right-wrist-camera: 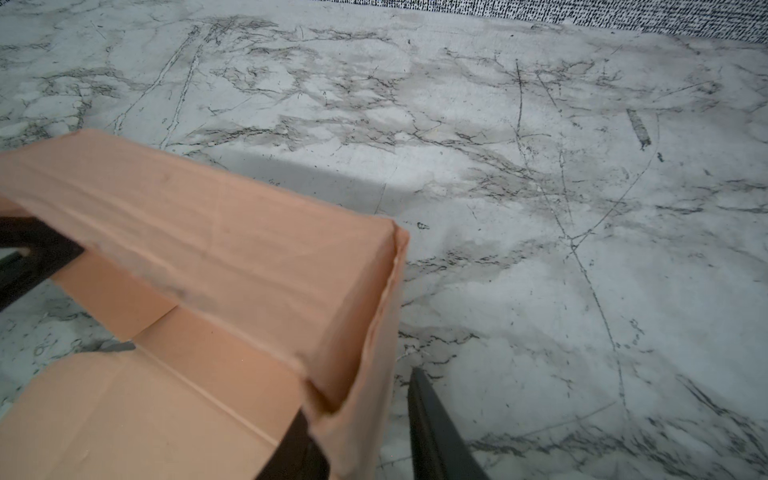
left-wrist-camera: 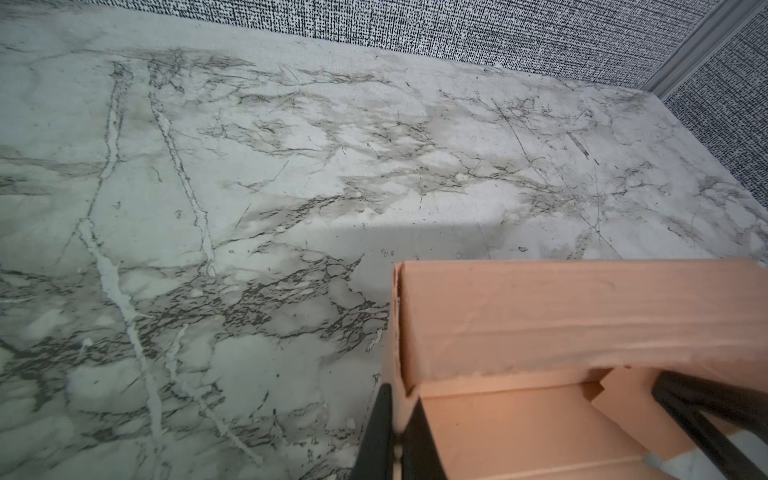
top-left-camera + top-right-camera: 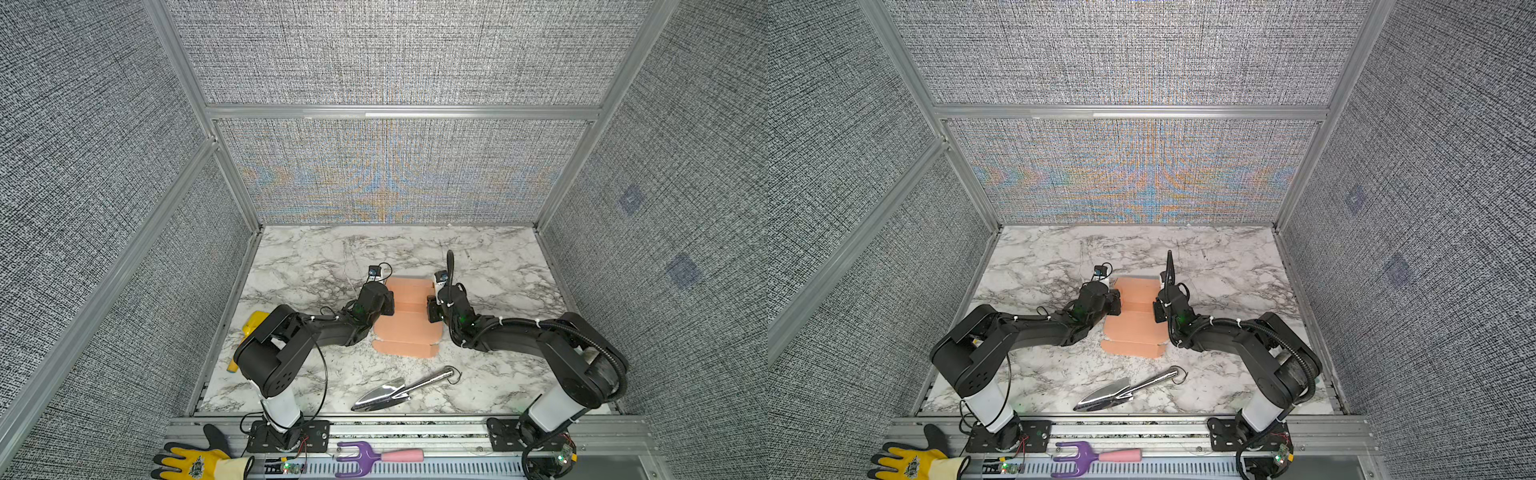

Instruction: Fold the paper box

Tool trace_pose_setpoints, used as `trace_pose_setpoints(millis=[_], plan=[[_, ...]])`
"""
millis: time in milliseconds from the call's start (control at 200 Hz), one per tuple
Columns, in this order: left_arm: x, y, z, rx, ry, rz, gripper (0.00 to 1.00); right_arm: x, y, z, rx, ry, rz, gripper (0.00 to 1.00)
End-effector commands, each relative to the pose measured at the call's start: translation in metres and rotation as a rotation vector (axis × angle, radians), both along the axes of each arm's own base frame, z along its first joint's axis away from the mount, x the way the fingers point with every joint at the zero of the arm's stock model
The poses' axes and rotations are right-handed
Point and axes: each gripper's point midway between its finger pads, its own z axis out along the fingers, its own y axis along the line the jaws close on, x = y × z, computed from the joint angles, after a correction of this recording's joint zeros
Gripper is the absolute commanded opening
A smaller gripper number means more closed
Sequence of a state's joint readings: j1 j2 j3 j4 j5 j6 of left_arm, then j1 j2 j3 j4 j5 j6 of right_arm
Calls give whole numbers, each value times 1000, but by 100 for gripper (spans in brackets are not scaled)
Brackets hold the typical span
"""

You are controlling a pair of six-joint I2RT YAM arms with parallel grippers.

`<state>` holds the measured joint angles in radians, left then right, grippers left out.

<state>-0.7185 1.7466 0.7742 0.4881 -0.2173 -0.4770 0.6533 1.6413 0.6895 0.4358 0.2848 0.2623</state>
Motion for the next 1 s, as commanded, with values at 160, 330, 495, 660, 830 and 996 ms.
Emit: trace_pose_setpoints(millis=[160, 330, 495, 660, 830, 996], plan=[[-6, 0, -5, 28, 42, -23, 0, 2, -1, -2, 55, -2, 38, 31], [-6, -3, -7, 24, 48, -39, 0, 8, -7, 2, 81, -32, 57, 31], [-7, -6, -8, 23, 53, -53, 0, 12, -4, 0, 83, -42, 79, 32], [-7, -8, -6, 26, 56, -61, 0, 18, -5, 7, 82, -55, 72, 32], [-7, -8, -4, 23, 57, -61, 0, 23, -7, 10, 67, -60, 52, 15], [-8, -9, -5, 13, 71, -59, 0, 26, -9, 9, 51, -56, 31, 0]])
